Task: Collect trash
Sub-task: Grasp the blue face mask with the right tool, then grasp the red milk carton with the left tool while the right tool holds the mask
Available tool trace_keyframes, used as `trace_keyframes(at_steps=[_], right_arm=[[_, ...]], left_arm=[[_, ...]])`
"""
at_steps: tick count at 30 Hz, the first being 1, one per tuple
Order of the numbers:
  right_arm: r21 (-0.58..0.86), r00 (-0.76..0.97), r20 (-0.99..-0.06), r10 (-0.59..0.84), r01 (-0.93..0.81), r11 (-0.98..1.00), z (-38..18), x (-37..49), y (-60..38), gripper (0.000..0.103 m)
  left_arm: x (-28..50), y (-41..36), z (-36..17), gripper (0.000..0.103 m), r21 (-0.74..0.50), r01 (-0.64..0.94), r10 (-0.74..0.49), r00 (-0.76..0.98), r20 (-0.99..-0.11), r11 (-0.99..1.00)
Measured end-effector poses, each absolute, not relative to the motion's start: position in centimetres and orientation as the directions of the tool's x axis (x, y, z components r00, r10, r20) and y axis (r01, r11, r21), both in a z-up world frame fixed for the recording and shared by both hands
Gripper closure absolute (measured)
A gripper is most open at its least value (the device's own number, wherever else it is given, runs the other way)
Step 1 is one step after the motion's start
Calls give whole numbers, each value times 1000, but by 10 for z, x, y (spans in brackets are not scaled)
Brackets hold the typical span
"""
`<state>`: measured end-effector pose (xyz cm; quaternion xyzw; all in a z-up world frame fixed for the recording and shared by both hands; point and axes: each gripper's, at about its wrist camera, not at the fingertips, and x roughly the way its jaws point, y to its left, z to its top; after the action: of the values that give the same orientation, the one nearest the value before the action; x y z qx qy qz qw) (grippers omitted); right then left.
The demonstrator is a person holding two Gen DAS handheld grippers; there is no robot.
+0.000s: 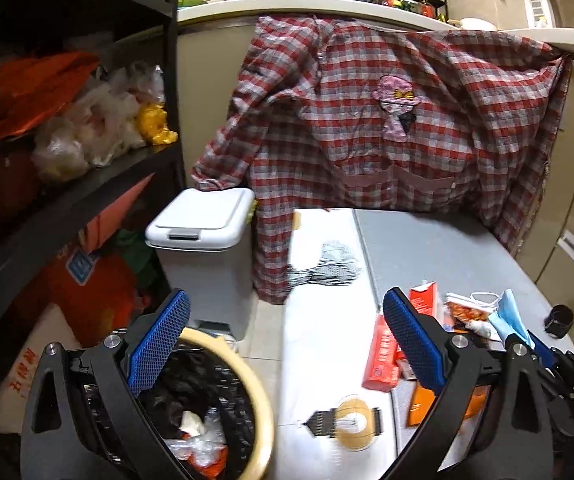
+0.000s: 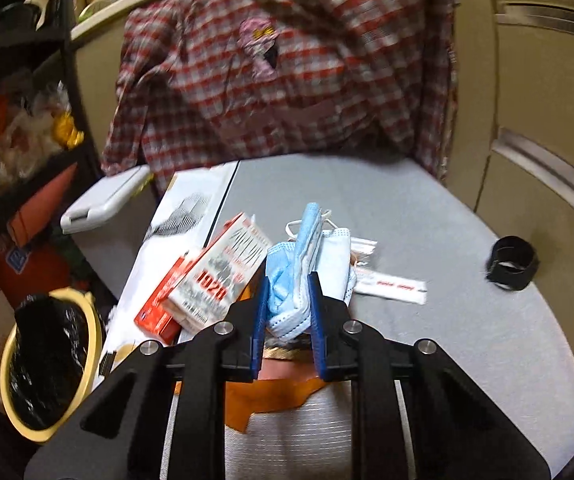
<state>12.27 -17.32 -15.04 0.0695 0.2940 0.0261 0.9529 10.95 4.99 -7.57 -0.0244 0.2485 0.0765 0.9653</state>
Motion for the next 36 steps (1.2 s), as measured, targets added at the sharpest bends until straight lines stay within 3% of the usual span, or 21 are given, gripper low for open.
trace_keyframes(at_steps=[12,27,32,36], right_arm=[[209,831,-552,69,58,976,-140,117,-210,83],[201,829,-557,48,79,976,-144,120,-225,83],[192,831,-555,47,73,979,-144,120,-222,83],[192,831,-554,44,76,978,-143,120,-223,83]], left_arm=[[148,-12,-120,9,-60,-17,-17,847,-532,998],[195,-39,-179,9,-41,23,-44,772,-634,999],[197,-47,-186,28,-41,89,-94,741,-665,995],[194,-59,-190,35,-11,144,-114,730,-674,990]])
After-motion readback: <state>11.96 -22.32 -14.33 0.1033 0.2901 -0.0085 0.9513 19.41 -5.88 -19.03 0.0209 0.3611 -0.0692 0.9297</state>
